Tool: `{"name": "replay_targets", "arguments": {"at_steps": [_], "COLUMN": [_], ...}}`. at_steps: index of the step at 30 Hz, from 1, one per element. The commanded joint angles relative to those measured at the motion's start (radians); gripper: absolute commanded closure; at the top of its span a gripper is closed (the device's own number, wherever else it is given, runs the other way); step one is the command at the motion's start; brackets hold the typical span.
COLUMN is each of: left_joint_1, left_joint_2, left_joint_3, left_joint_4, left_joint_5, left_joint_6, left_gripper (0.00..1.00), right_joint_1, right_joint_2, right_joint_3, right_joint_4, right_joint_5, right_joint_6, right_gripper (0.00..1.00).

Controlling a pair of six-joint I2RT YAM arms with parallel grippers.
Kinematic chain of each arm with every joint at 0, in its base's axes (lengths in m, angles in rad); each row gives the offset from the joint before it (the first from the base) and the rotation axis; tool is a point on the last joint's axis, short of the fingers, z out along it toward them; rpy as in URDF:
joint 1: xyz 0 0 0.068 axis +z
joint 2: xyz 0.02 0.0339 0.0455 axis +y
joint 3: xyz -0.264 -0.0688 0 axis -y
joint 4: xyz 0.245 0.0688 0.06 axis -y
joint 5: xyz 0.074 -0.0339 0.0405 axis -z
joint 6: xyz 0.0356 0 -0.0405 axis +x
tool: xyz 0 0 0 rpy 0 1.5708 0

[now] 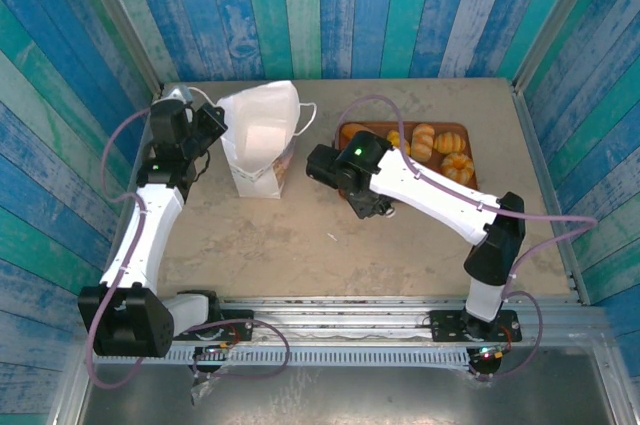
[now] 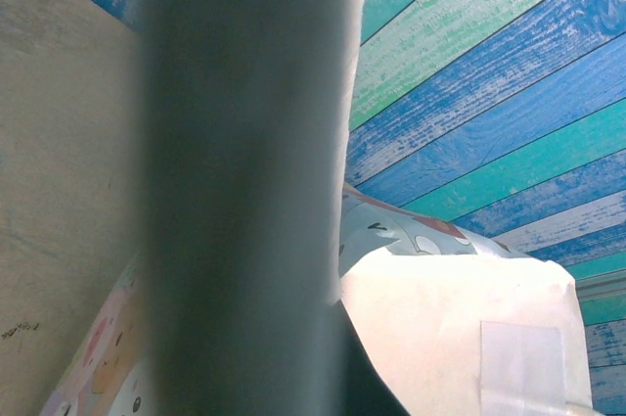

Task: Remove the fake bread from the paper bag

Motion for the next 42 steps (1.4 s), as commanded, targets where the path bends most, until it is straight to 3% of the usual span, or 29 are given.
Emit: {"name": "replay_targets", "arguments": {"at_steps": [1, 19, 42], "left_joint_1": [0.005, 0.005, 0.005], "left_joint_2": [-0.018, 0.013, 0.007], "left_joint_3": [-0.012, 0.01, 0.003], "left_joint_4": [0.02, 0.0, 0.005], "left_joint_5": [-0.005, -0.018, -0.021], "left_joint_6": [0.014, 0.046, 0.037], "left_gripper": [1.0, 1.0, 1.0], "right_joint_1": [-0.024, -0.116, -0.218], "right_joint_2": [0.021, 0.131, 0.014], "right_joint_3": [0.025, 0.092, -0.029], "right_joint_4": [-0.019, 0.124, 0.24], "right_joint_5": [0.014, -0.066, -0.155], "right_joint_6": [0.016, -0.089, -0.178], "right_gripper": [0.61, 0.51, 0.47]}}
